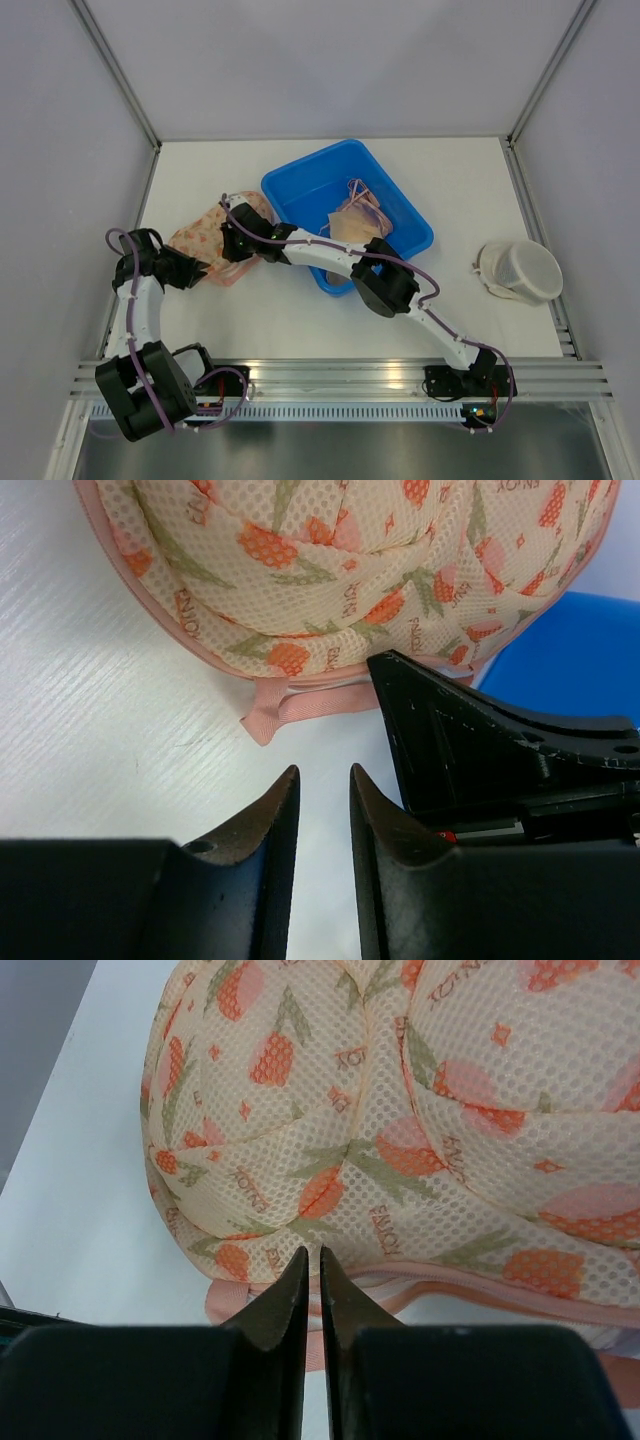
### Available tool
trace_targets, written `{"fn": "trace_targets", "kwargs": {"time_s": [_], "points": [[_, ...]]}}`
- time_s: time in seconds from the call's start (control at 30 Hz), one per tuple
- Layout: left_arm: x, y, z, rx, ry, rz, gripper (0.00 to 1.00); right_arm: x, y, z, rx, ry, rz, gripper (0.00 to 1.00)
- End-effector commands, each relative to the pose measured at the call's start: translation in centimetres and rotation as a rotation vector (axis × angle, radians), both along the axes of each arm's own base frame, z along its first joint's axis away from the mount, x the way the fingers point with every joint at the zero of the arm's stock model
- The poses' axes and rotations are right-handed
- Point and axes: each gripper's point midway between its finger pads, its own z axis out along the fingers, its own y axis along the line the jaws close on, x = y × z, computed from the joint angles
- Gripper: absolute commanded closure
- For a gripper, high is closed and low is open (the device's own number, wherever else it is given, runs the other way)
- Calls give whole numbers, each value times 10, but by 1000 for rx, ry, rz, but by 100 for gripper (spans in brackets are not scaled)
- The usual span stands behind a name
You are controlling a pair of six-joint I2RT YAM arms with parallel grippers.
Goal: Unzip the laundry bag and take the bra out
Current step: Unzip the laundry bag at the center of the board.
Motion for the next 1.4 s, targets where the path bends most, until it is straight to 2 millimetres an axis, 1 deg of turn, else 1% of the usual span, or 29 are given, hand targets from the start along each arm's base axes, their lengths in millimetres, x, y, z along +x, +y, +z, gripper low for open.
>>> {"fn": "trace_targets", "kwargs": {"time_s": [0.0,0.03,0.07,0.13,0.17,0.2,0.27,0.3,0.37,0.4,0.5,0.6,0.73,0.83,0.93,1.0,1.07,1.13,1.23,1.37], "points": [[7,-1,5,2,-54,-25,68,-4,4,51,69,13,-20,87],[6,-2,0,-7,-41,-23,68,-6,0,50,63,32,-36,87],[5,-3,-3,-12,-30,-21,68,-7,-6,57,60,60,-74,86],[1,0,-12,-5,2,-6,68,-14,-8,60,68,87,-57,84],[0,1,-15,3,10,-2,67,-21,-7,60,76,97,-33,81],[0,4,-19,14,23,7,67,-26,-7,58,73,100,-7,75],[-3,2,-28,10,43,-3,66,-31,-11,55,50,98,6,72],[-2,4,-30,14,40,0,66,-27,-16,55,33,84,-5,72],[-7,3,-40,17,56,6,65,-26,-23,60,16,80,-12,72],[-6,3,-43,14,47,6,64,-25,-25,64,16,75,-14,72],[-5,-3,-48,5,35,-5,59,-25,-35,83,37,39,-18,71],[-4,-7,-52,0,32,-9,57,-25,-39,95,49,21,-25,70],[2,-8,-57,-2,28,-16,55,-24,-41,104,59,11,-29,69],[6,-12,-58,-22,12,-27,55,-24,-43,107,62,6,-31,69],[11,-17,-59,-57,-5,-36,56,-27,-46,103,62,17,-28,66],[16,-20,-56,-79,-31,-38,57,-30,-48,100,67,36,-44,65],[20,-23,-51,-90,-57,-42,59,-28,-51,97,66,48,-76,60],[26,-23,-44,-99,-87,-45,61,-27,-52,98,74,59,-94,59],[32,-24,-37,-112,-108,-52,65,-24,-55,97,71,59,-126,58],[37,-25,-30,-120,-127,-57,68,-26,-54,90,80,83,-141,58]]}}
